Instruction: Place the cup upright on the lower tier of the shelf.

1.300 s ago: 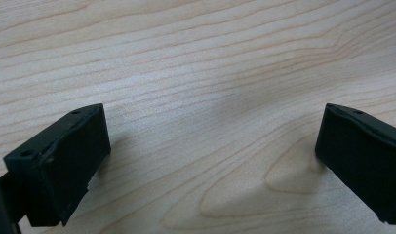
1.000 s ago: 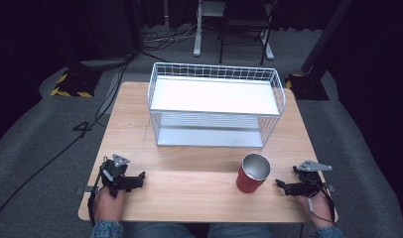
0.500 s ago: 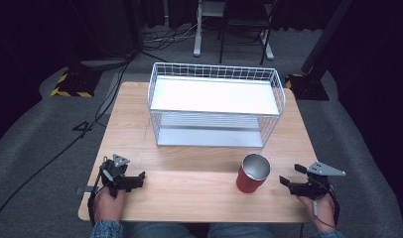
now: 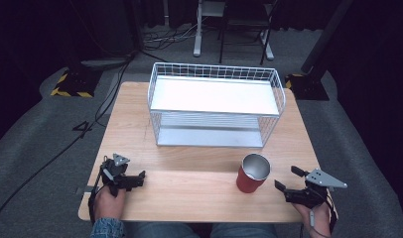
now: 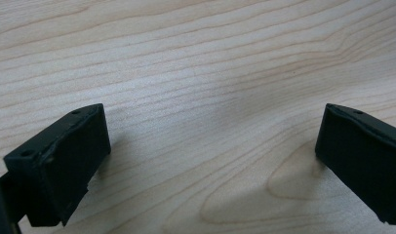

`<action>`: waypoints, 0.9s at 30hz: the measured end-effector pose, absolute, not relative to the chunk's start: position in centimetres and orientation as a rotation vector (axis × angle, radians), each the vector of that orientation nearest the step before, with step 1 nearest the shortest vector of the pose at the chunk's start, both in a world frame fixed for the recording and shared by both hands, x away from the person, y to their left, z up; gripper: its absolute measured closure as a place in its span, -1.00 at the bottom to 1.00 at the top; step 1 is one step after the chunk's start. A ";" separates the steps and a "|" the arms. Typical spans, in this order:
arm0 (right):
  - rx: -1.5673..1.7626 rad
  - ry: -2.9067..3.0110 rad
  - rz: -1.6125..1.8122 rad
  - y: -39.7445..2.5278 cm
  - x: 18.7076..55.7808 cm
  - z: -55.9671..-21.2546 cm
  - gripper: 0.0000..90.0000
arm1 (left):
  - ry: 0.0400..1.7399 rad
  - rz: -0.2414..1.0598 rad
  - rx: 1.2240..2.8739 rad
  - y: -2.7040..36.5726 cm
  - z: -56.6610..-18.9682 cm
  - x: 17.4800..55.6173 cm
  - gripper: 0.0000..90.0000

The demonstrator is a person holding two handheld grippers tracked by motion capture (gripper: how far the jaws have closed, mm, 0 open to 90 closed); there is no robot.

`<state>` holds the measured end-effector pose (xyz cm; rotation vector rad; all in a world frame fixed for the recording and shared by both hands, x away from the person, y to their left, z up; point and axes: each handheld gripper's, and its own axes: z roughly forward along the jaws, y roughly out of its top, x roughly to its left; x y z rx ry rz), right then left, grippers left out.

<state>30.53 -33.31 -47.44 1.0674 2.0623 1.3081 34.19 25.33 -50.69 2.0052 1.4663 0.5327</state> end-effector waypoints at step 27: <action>0.989 2.146 1.389 -27.4 29.4 -48.3 -0.75 | 1.468 0.533 2.003 25.3 -50.7 34.2 -1.00</action>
